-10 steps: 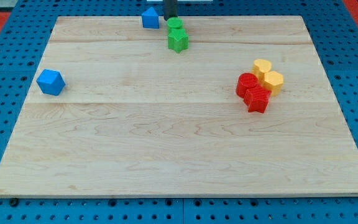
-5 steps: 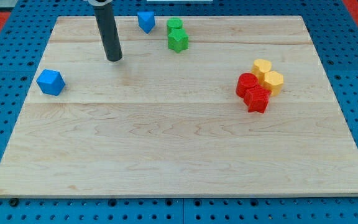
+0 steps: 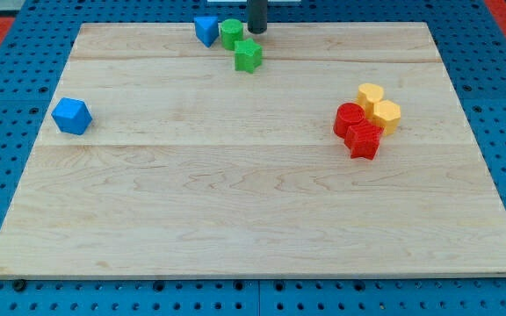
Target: Separate the blue triangle and green circle
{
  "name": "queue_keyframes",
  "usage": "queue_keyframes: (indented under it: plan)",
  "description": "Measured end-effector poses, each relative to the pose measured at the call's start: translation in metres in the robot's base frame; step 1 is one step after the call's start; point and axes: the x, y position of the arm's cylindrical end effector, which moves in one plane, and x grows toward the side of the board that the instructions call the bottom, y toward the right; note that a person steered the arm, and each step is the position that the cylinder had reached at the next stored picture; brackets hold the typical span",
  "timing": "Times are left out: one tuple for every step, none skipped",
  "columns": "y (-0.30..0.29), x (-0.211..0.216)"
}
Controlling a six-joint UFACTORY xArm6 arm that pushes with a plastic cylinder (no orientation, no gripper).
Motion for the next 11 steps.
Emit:
queue_keyframes:
  plan:
    - [-0.005, 0.000]
    - [-0.080, 0.001]
    - [-0.109, 0.001]
    - [-0.103, 0.001]
    - [-0.103, 0.001]
    - [-0.103, 0.001]
    - [-0.099, 0.001]
    - [-0.093, 0.018]
    - [-0.093, 0.053]
    - [-0.093, 0.057]
    - [-0.092, 0.068]
